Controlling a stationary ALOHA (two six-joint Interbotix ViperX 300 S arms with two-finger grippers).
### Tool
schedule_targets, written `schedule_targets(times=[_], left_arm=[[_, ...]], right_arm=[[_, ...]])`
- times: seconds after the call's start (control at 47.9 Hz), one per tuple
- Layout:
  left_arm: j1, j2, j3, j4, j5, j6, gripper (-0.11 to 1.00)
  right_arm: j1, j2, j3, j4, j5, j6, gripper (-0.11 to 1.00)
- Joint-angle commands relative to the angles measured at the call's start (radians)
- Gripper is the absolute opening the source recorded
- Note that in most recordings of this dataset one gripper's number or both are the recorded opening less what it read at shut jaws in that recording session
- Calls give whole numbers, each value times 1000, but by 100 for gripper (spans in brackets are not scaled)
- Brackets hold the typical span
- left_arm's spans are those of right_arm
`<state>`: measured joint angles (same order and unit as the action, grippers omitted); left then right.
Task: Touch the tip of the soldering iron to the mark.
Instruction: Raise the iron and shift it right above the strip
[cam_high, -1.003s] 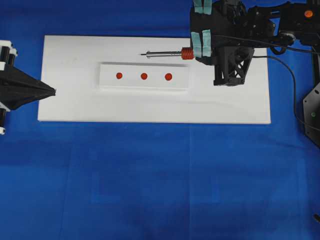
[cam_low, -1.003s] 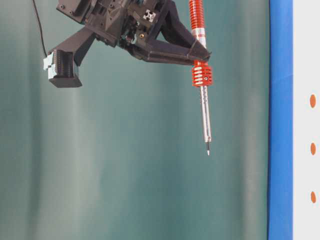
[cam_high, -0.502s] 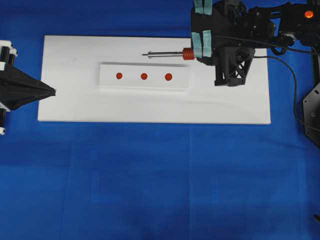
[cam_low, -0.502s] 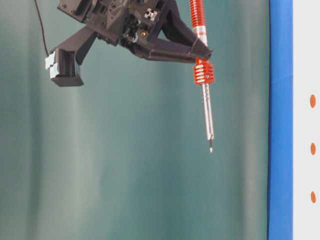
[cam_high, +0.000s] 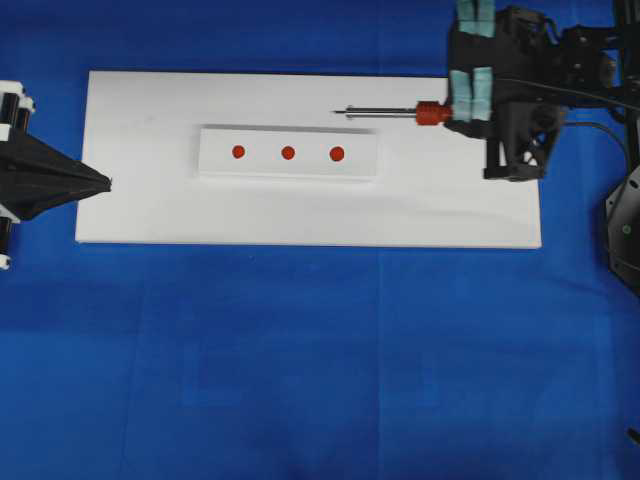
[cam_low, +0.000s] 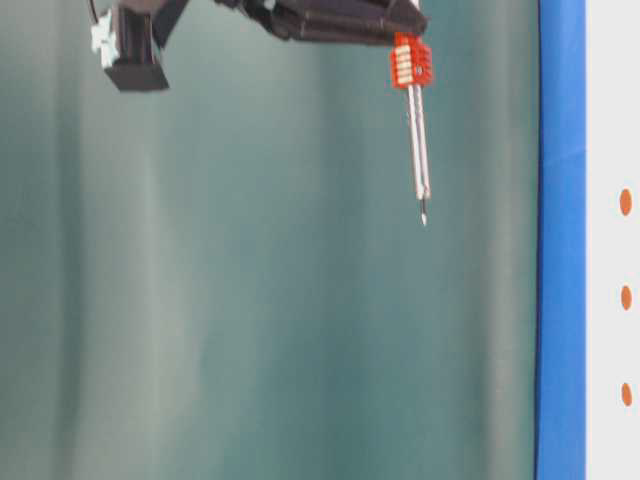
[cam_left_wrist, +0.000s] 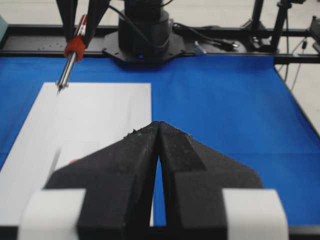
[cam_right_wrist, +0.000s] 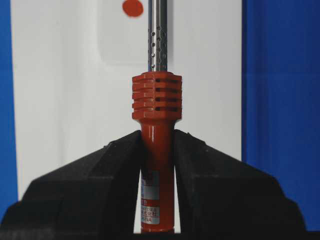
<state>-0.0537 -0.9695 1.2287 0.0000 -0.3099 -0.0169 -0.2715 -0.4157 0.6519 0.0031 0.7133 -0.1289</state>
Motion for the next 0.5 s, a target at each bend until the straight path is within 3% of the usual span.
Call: schedule_targets(times=[0.0,0.481], left_arm=[[-3,3,-8,0,-9,-2,0],[-3,3,-8,0,-11,-2,0]], right_arm=[[0,-37,0,-3,2,3,6],[0,-38,14,-3,-3,3,6]])
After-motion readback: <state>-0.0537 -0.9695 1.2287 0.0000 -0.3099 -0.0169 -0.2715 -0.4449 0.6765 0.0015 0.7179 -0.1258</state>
